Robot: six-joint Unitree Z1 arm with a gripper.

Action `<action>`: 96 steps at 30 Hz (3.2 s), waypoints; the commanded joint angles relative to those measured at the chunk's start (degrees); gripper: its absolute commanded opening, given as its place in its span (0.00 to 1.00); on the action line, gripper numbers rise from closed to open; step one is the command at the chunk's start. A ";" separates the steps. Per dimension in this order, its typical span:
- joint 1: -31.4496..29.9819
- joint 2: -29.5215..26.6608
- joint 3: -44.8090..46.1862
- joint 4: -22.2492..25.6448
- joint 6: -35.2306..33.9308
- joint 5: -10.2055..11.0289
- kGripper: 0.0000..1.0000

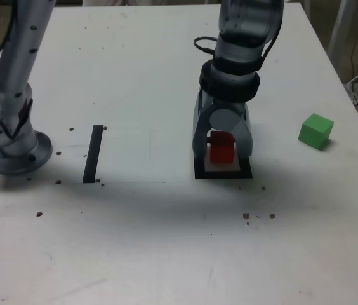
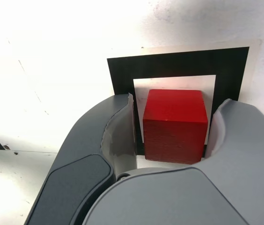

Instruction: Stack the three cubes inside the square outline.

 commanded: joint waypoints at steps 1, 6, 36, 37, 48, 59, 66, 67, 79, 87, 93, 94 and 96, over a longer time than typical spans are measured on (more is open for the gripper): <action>0.41 -0.91 0.18 0.28 0.02 0.66 0.99; 3.61 -2.88 0.13 1.72 1.56 2.84 1.00; 24.97 -0.43 -9.63 7.67 31.59 9.80 0.98; 25.30 0.02 -10.18 7.93 32.16 9.80 0.98; 28.27 6.45 -18.17 11.21 37.10 9.49 0.93; 29.04 11.90 -22.91 14.21 38.09 9.49 0.69; 28.89 12.21 -23.37 14.42 37.80 9.53 0.46; 28.79 12.22 -23.48 14.43 37.80 9.53 0.43; 27.51 12.11 -23.40 14.38 37.71 9.39 0.32; 27.11 11.67 -23.20 14.38 37.22 9.55 0.31; 25.69 8.91 -21.56 14.27 35.31 10.12 0.31; 25.28 8.16 -21.10 14.28 34.79 10.19 0.31; 24.31 6.37 -20.00 14.34 33.60 10.21 0.31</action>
